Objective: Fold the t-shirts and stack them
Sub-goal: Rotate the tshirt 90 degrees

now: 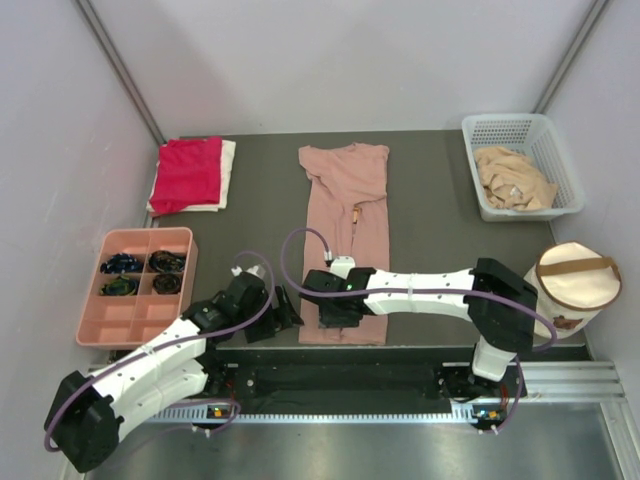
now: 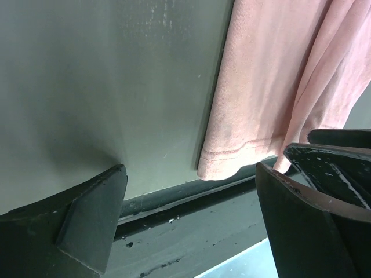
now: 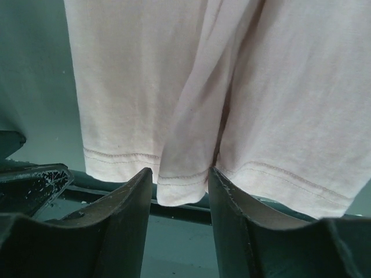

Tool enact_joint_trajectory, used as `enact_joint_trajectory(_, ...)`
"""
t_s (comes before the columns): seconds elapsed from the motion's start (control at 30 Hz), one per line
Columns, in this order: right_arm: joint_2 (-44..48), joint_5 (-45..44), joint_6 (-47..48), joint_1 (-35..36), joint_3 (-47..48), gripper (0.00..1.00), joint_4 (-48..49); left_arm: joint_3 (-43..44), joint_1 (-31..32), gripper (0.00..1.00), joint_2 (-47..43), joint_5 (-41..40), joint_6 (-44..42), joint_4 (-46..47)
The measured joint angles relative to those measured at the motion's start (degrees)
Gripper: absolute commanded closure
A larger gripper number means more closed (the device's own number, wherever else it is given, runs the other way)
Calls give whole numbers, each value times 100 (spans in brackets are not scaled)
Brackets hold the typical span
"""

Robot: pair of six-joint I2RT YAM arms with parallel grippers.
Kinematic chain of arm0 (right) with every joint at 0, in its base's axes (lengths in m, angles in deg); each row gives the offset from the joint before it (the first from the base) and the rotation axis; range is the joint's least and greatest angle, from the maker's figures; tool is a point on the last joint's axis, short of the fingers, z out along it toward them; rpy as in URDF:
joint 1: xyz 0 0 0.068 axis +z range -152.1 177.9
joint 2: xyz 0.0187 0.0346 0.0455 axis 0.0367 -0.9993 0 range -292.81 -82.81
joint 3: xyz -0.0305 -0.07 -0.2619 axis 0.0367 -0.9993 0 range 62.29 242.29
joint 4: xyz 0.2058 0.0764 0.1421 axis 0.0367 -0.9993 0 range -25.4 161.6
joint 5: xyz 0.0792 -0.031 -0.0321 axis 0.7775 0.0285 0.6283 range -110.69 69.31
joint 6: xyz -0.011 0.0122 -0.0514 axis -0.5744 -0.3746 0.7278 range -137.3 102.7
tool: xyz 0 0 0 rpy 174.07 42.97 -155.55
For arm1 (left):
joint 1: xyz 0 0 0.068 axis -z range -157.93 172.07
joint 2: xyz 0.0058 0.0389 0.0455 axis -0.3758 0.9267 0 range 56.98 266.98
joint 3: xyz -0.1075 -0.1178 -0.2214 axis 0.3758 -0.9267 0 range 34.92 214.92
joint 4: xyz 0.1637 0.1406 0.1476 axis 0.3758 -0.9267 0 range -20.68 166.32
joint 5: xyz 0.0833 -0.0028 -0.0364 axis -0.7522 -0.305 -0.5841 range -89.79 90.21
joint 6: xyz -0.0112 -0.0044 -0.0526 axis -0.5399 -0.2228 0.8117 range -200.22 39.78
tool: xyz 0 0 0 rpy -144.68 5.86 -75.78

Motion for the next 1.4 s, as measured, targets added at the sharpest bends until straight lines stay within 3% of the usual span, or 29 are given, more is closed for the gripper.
enact_joint_trajectory(0.4,-179,192,48,2,4,61,225,0,0,4,-98,-37,20,-57)
enact_joint_trajectory(0.47,-184,219,48,2,4,67,243,0,0,4,-109,-48,22,-59)
enact_joint_trajectory(0.5,-197,225,50,2,4,76,251,0,0,4,-120,-59,22,-59)
enact_joint_trajectory(0.6,-264,260,76,2,4,91,282,0,0,4,-122,-87,22,-63)
enact_joint_trajectory(0.7,-280,269,76,2,4,100,293,0,0,4,-125,-111,24,-61)
enact_joint_trajectory(1.0,-133,216,-17,2,-17,100,116,0,0,4,-120,-116,24,-59)
enact_joint_trajectory(1.4,1231,-136,-413,2,-431,94,-629,0,0,4,46,-94,22,55)
